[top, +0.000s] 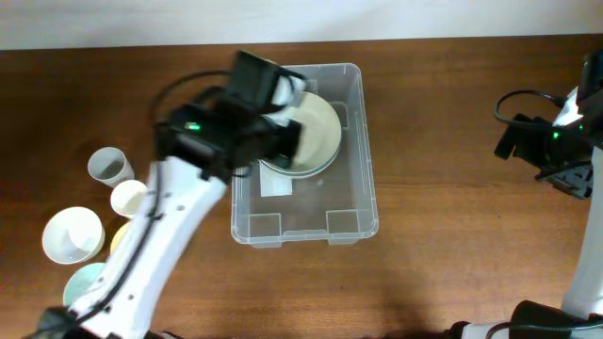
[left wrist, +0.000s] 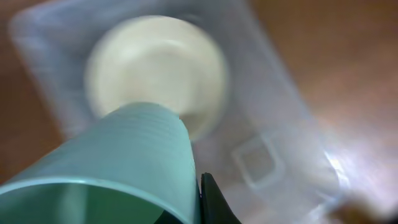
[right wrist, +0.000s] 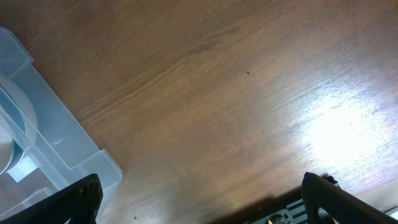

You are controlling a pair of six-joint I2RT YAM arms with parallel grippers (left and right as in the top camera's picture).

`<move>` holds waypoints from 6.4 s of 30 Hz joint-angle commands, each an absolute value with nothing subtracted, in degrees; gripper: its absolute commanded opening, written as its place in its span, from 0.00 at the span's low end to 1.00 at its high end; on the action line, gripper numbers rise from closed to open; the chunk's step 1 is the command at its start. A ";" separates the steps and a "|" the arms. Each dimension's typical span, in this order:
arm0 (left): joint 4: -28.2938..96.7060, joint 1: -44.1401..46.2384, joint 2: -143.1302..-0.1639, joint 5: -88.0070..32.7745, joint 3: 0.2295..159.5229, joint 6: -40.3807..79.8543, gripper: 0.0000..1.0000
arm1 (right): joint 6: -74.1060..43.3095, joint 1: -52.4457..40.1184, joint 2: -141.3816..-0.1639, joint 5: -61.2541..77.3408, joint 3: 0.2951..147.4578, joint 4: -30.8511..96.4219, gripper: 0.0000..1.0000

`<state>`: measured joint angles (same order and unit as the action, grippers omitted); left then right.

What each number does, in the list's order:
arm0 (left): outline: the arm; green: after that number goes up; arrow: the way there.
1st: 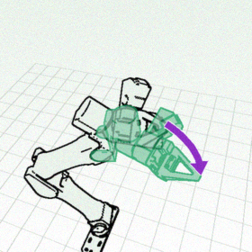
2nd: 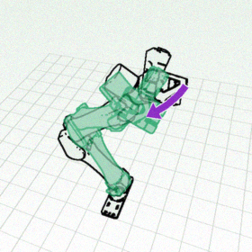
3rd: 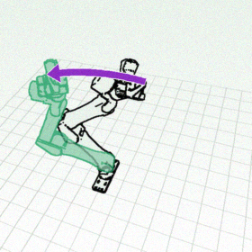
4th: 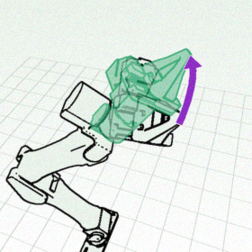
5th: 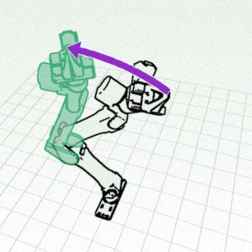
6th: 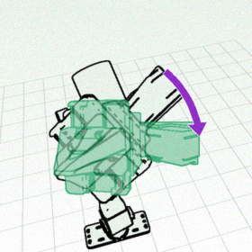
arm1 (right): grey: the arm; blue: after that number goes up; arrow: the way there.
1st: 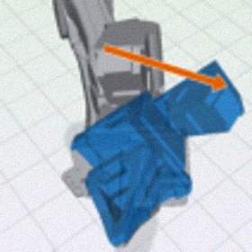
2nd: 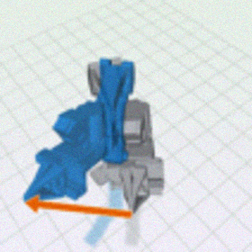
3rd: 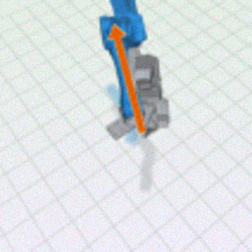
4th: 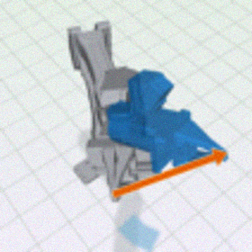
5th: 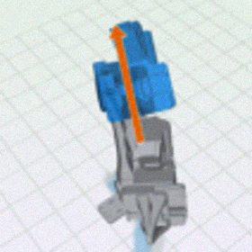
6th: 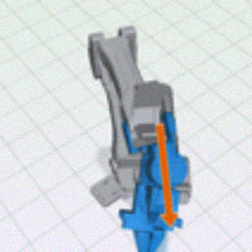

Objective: Pack container
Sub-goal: 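Place the mint-green cup in the bin's front-right corner, release, withdraw left gripper, then grasp the cream cup with the left gripper and lift it, then drop the cream cup into the mint cup in the bin with the left gripper, then grasp the grey cup with the left gripper and lift it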

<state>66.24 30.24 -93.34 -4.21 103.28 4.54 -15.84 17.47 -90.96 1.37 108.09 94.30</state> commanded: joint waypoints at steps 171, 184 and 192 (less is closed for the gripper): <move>78.13 20.36 -98.67 8.43 105.30 11.29 0.84 | -15.27 17.32 -91.07 0.43 107.79 94.11 0.98; 72.93 -12.10 -116.68 4.32 104.92 9.34 0.84 | -15.27 17.32 -91.07 0.43 107.79 94.19 0.98; 69.95 -15.35 -126.50 4.32 104.92 9.34 0.84 | -15.27 17.32 -91.07 0.43 107.79 94.56 0.98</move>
